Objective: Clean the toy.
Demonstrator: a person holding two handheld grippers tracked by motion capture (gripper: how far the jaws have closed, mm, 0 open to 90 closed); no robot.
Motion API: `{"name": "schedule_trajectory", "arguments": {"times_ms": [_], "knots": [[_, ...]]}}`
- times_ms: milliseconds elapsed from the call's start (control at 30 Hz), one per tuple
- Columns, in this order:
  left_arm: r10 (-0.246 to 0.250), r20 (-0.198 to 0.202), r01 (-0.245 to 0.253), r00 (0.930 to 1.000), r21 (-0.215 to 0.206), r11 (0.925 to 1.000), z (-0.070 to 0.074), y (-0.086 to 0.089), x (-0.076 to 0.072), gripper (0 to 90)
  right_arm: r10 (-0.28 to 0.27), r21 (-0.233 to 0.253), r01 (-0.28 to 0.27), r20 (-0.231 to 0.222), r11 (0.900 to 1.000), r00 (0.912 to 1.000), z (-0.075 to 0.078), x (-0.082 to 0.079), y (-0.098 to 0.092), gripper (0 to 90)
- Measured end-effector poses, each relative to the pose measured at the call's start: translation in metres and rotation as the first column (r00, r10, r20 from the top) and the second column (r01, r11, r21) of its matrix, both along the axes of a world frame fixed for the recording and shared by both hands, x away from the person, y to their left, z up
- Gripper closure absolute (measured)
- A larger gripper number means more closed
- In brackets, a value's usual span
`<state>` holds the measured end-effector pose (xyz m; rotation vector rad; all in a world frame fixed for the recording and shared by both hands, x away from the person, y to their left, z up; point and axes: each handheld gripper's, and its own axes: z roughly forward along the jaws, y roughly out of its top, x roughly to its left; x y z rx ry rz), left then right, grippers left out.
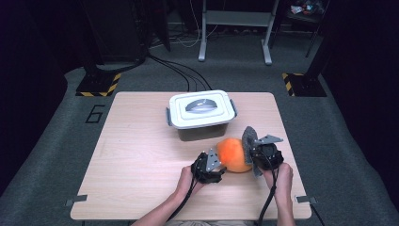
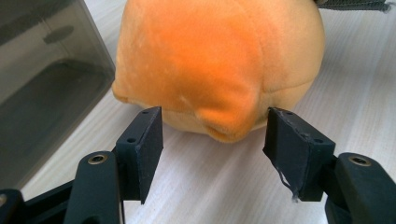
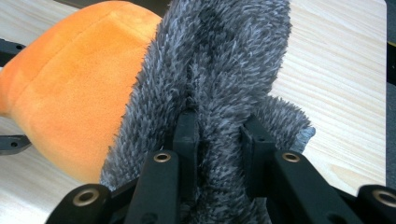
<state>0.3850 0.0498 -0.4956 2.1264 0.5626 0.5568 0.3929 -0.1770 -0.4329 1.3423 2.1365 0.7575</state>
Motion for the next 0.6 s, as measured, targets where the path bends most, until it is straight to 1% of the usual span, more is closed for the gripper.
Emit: {"name": "schedule_trajectory", "arguments": {"times_ms": [33,100,133,233,300,367,433,500,533,567,600], "knots": [[-0.003,0.001,0.003,1.0,-0.002,1.0,0.0,-0.001,0.0,36.9,0.005,-0.002,-0.005,0.008,1.0,1.0,0.0,0.0,0.0,71.5],[-0.016,0.009,0.016,0.9998,-0.003,0.9999,-0.001,-0.002,0.0,40.4,0.001,0.001,-0.001,0.006,1.0,1.0,0.0,0.0,0.001,71.5],[-0.025,0.016,0.025,0.9996,0.001,0.9997,-0.001,-0.003,0.0,41.6,0.007,-0.002,-0.007,0.009,1.0,0.9999,0.0,0.0,0.0,71.6],[-0.044,0.025,0.045,0.9987,-0.01,0.999,-0.002,-0.004,0.001,53.1,0.005,-0.006,-0.005,0.014,1.0,0.9999,0.0,0.001,0.0,71.6],[-0.058,0.012,0.059,0.9982,-0.022,0.998,-0.002,-0.003,0.003,63.2,0.0,-0.009,0.0,0.013,1.0,0.9999,0.0,0.0,0.0,71.6],[-0.064,-0.001,0.064,0.998,-0.038,0.9972,-0.002,-0.001,0.005,69.2,-0.005,0.001,0.005,0.022,1.0,0.9997,0.0,-0.001,-0.001,71.7],[-0.067,-0.018,0.066,0.9976,-0.054,0.9964,-0.001,0.001,0.006,72.5,-0.002,0.008,0.002,0.027,1.0,0.9996,0.001,-0.002,-0.003,71.9],[-0.06,-0.042,0.057,0.9973,-0.076,0.9955,0.001,0.002,0.007,73.7,0.002,0.019,-0.003,0.034,1.0,0.9994,0.004,-0.004,-0.005,71.9],[-0.06,-0.057,0.055,0.9965,-0.089,0.9946,0.002,0.003,0.007,74.0,-0.006,0.025,0.005,0.036,1.0,0.9993,0.006,-0.005,-0.006,71.9],[-0.058,-0.069,0.051,0.9959,-0.102,0.9935,0.003,0.003,0.007,74.1,0.003,0.025,-0.004,0.048,1.0,0.9988,0.008,-0.006,-0.008,71.9],[-0.059,-0.085,0.049,0.9947,-0.114,0.9923,0.004,0.004,0.007,74.2,0.0,0.021,-0.001,0.057,1.0,0.9984,0.01,-0.008,-0.009,71.9]]}}
